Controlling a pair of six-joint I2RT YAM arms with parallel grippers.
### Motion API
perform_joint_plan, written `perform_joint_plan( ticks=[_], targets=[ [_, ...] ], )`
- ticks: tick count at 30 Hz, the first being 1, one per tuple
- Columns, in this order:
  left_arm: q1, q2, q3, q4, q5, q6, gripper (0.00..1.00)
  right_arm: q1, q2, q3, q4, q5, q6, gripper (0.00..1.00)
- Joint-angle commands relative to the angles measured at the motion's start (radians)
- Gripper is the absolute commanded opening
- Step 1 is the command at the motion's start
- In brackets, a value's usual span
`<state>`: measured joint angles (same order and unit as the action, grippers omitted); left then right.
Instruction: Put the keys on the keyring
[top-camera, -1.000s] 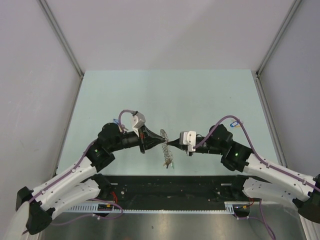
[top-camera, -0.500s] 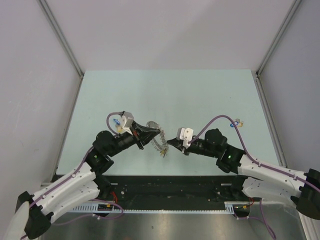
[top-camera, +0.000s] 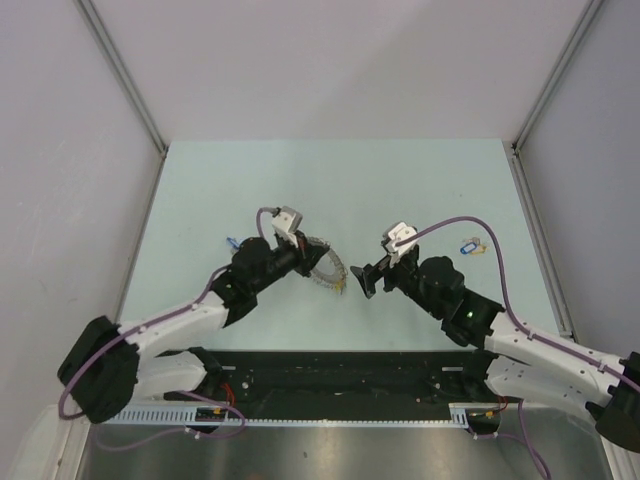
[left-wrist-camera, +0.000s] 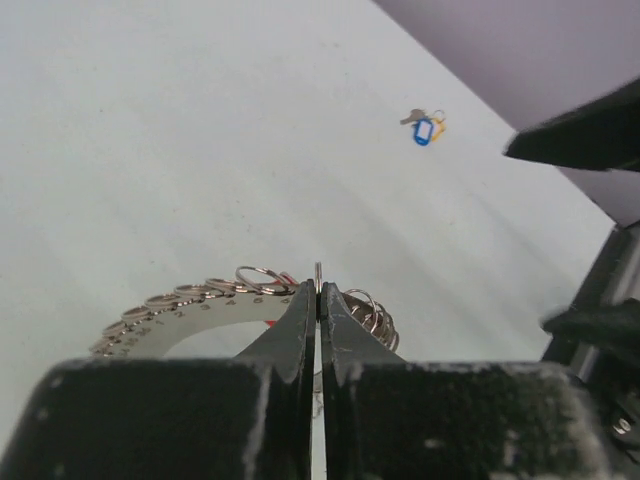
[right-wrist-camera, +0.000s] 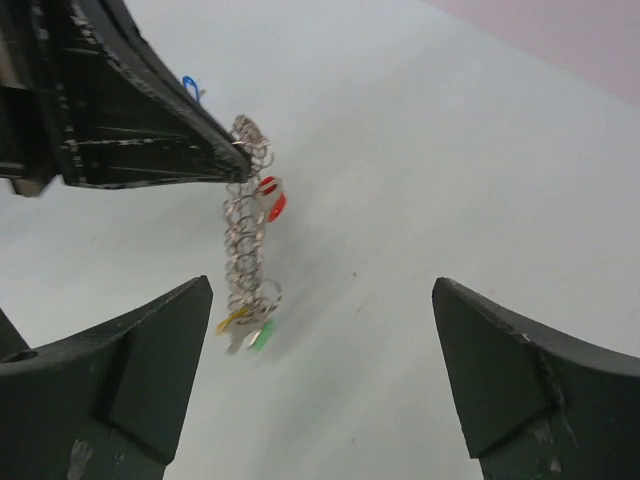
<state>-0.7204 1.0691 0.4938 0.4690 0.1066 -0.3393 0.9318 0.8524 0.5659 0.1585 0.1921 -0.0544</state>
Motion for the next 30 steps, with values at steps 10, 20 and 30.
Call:
perform_joint_plan(
  ticks=[10, 20, 30],
  targets=[
    [0.068, 0.563, 0.26, 0.627, -0.087, -0.036, 0.14, -0.005, -0.179, 0.003, -0.152, 0.279, 0.235, 1.0],
    [0.067, 0.769, -0.095, 1.146, -0.162, -0.204, 0.37, -0.019, -0.28, -0.018, -0.224, 0.274, 0.261, 1.0],
    [0.079, 0.269, -0.18, 0.719, -0.248, -0.158, 0.96, -0.089, -0.268, -0.003, -0.253, 0.296, 0.268, 1.0]
  ],
)
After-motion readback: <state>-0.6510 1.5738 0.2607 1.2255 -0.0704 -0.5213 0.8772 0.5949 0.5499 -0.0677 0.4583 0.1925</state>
